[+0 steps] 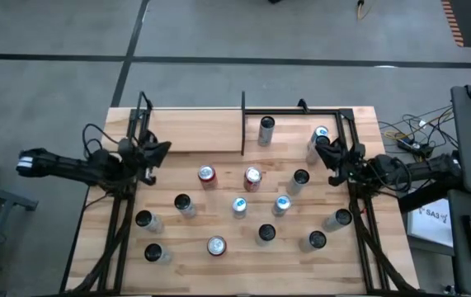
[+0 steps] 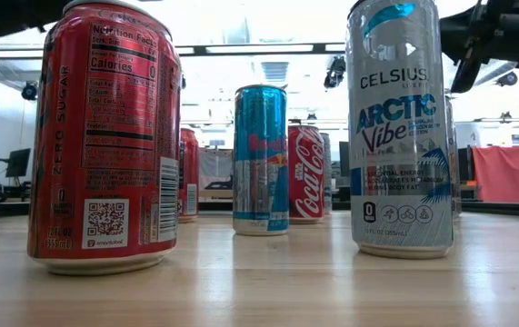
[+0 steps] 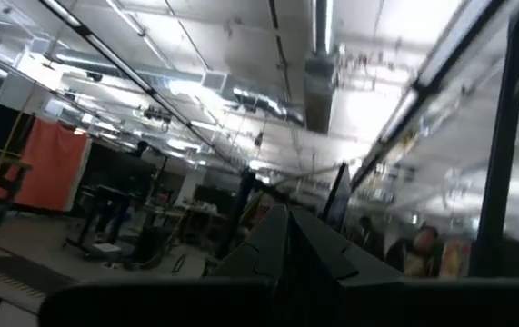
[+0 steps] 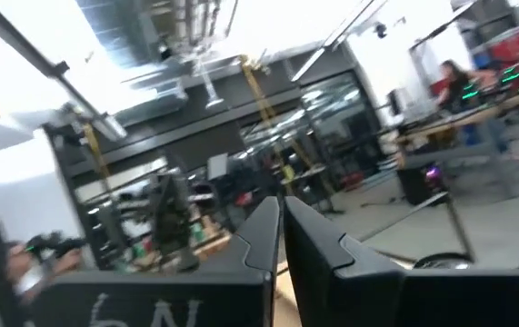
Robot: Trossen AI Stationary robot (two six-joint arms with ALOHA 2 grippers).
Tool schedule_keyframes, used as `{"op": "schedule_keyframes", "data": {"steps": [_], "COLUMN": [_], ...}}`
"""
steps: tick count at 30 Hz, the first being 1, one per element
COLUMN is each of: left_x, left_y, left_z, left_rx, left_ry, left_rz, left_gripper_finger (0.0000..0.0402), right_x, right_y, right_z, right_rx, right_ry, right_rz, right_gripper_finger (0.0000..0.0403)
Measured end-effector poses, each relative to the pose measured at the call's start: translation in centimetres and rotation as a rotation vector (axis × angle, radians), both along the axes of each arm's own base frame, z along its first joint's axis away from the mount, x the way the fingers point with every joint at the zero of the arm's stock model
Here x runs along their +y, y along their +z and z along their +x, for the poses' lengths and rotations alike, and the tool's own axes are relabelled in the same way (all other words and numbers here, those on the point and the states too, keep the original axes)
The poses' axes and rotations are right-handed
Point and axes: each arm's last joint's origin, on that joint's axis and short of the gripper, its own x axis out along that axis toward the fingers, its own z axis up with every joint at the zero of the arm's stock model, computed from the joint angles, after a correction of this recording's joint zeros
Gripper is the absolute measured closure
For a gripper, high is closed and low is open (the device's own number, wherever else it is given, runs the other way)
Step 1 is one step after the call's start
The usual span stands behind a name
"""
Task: Place canned beverage on shelf
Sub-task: Put the top right white and pink soda can on the shelf
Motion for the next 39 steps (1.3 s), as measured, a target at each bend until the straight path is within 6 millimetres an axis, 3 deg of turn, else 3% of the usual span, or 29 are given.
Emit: {"op": "schedule_keyframes", "data": {"steps": [7, 17, 25, 32, 39], "left_x": [-0.3, -0.1, -1.1, -2.3, -3.1], "left_y": [1.7, 4.0, 5.8, 6.9, 6.8], "left_z": [3.1, 4.8, 6.0, 6.7, 7.4], "left_rx": [0.361, 0.882, 1.089, 1.284, 1.478], "left_ry": [0.032, 0.134, -0.069, -0.286, -0.386], "left_rz": [0.070, -0.012, -0.066, -0.146, -0.267], "left_gripper_finger": [0.0402, 0.0402, 0.0402, 0.0402, 0.0396], "right_x": [0.0, 0.1, 0.2, 0.3, 0.4], "right_y": [0.6, 4.0, 6.2, 5.6, 4.7], "right_z": [1.1, 4.5, 6.0, 7.1, 7.9], "right_rx": [0.044, 0.260, 0.535, 0.641, 0.694], "right_ry": [-0.047, -0.125, -0.114, -0.119, -0.124], "right_rz": [-0.031, -0.067, 0.053, 0.112, 0.099], "right_gripper_finger": [0.0390, 0.0390, 0.0390, 0.0390, 0.0390]}}
